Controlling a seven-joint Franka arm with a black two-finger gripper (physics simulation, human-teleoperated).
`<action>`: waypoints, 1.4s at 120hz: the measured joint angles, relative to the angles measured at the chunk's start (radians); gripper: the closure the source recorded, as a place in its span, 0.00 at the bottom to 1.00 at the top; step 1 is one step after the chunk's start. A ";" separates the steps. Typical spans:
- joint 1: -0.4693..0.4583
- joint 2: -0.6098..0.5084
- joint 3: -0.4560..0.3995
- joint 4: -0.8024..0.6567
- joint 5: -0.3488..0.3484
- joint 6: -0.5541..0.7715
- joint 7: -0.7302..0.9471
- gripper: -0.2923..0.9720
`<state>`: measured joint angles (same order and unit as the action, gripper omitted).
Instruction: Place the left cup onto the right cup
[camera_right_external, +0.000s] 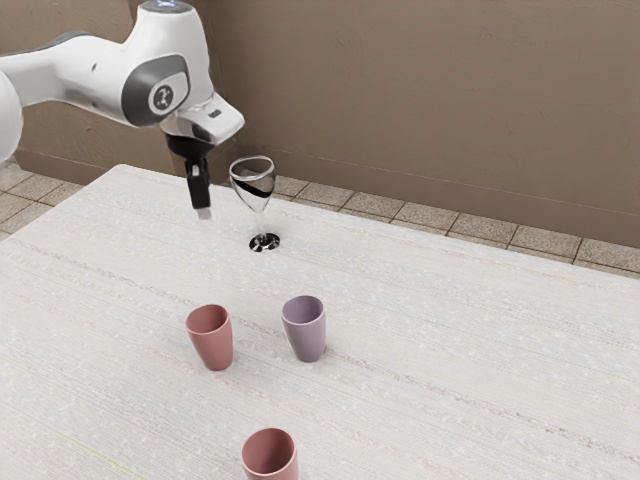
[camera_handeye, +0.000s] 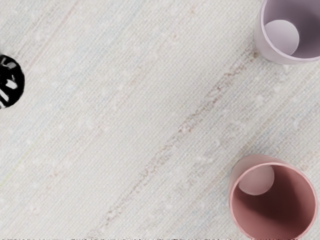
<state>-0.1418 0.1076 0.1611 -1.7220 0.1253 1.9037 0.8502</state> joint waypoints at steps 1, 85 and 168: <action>0.001 -0.001 0.000 -0.001 -0.001 0.000 0.000 0.23; 0.039 0.096 -0.001 -0.328 -0.034 0.251 -0.035 0.26; 0.032 0.075 -0.018 -0.365 -0.064 0.286 -0.128 0.84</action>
<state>-0.1097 0.1824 0.1431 -2.0868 0.0608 2.1900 0.7218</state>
